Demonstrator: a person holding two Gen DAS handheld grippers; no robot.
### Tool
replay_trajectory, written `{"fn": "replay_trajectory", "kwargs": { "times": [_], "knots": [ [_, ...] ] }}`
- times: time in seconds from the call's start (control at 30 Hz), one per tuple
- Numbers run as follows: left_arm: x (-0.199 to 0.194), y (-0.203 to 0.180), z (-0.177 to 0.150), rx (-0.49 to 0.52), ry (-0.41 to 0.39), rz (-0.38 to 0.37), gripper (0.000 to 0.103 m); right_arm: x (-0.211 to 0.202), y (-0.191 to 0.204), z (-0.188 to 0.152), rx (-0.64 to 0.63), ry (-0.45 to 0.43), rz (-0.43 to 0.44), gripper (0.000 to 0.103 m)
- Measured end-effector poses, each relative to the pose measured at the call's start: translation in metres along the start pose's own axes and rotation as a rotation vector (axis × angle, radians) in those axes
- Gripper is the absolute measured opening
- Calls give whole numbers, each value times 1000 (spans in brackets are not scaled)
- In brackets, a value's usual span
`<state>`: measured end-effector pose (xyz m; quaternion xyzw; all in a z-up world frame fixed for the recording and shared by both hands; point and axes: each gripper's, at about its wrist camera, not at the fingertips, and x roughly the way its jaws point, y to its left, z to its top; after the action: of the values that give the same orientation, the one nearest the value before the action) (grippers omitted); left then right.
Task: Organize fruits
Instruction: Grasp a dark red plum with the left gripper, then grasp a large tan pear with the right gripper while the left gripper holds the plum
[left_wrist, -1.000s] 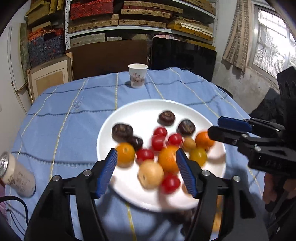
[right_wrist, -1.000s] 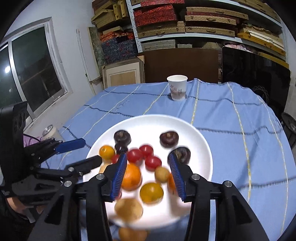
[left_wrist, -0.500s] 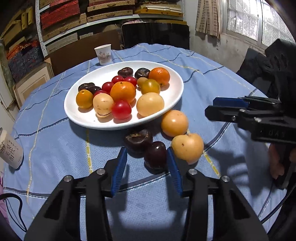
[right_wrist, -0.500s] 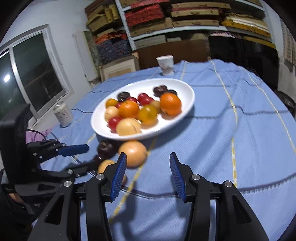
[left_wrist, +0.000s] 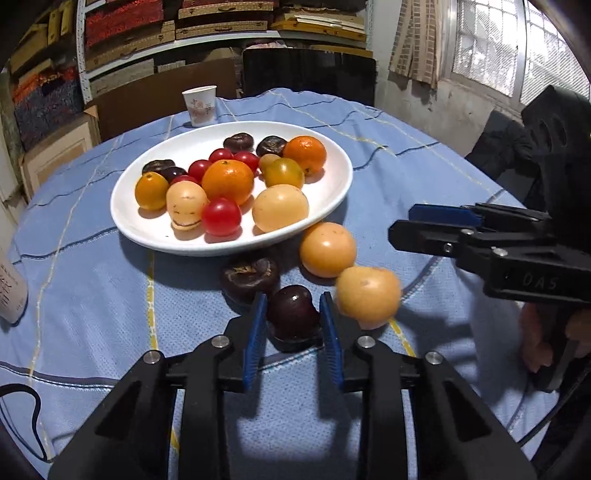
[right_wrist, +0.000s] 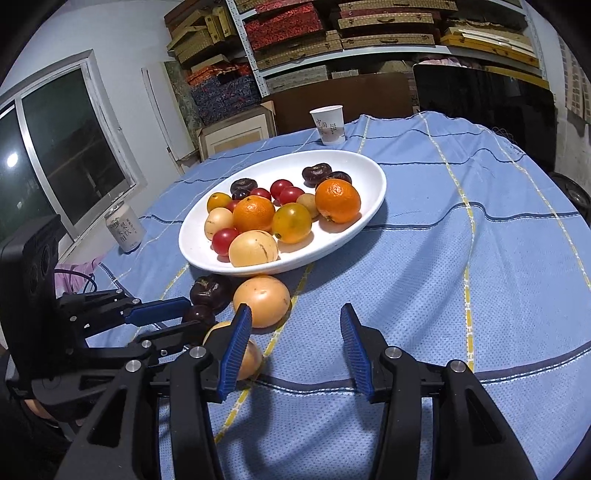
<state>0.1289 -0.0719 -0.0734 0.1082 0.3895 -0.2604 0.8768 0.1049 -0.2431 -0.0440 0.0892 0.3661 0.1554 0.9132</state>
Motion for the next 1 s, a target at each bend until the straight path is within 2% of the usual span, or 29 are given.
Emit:
{"fn": "replay_trajectory", "kwargs": {
  "times": [0.17,0.3,0.53,0.63,0.67,0.77,0.87,0.93,1.0],
  "knots": [
    [2,4,0,-14,11,-24,30,0,1,0,-3,0,-4,58],
    [8,6,-1,-23,38,-44,38,2,-1,0,1,9,-10,58],
    [16,10,0,-51,73,-99,38,2,-1,-1,4,6,-17,58],
    [17,8,0,-48,79,-98,37,1,0,-1,0,-2,-21,58],
    [15,10,0,-59,70,-92,31,0,0,-2,0,-7,-22,58],
    [2,16,0,-97,6,-97,31,-6,-2,-2,7,-29,-27,58],
    [-24,27,1,-148,-113,-124,31,-9,1,-4,11,-14,-20,58],
    [-37,36,1,-188,-176,-133,31,-13,17,-7,-45,-2,8,58],
    [-45,46,0,-233,-221,-141,31,-13,42,-11,-142,19,-23,58]
  ]
}}
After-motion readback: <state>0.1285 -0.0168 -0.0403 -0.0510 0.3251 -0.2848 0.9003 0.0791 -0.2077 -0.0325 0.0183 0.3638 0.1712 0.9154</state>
